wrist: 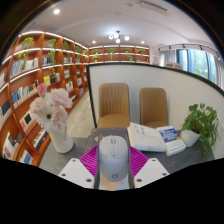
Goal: Arrange mouse
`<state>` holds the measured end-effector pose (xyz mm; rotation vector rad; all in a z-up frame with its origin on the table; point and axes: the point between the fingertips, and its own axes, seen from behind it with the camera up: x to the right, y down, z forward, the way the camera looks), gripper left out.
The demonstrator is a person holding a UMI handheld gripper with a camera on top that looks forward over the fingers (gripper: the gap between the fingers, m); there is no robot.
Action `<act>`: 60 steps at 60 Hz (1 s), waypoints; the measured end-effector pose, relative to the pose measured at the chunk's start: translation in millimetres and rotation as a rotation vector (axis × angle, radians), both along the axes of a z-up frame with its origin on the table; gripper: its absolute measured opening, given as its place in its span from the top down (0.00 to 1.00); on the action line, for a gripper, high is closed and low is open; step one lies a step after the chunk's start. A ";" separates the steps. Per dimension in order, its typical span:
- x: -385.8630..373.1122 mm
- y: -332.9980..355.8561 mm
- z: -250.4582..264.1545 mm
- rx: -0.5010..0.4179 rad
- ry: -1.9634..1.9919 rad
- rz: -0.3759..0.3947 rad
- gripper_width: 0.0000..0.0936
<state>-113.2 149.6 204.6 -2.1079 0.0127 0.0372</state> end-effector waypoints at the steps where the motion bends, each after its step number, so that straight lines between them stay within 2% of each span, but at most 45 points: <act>1: -2.0 -0.6 -13.6 -0.023 0.000 0.004 0.58; 7: -15.3 -13.7 -103.0 -0.165 0.028 0.013 0.58; 11: -19.7 -24.8 -143.2 -0.235 0.037 0.009 0.58; 24: -25.5 -49.0 -216.6 -0.340 0.037 0.002 0.58; 29: -24.2 -51.8 -217.0 -0.310 -0.027 0.023 0.58; 35: -24.6 -51.0 -216.8 -0.301 -0.014 0.004 0.58; 39: -24.9 -50.6 -216.3 -0.289 -0.019 0.001 0.54; 46: -24.3 -53.2 -215.7 -0.314 0.009 -0.020 0.42; 51: -17.8 -50.7 -190.8 -0.262 -0.021 -0.040 0.20; 53: -14.3 -52.1 -177.0 -0.243 -0.044 -0.043 0.14; 60: -18.7 -62.3 -110.7 -0.168 -0.020 -0.036 0.11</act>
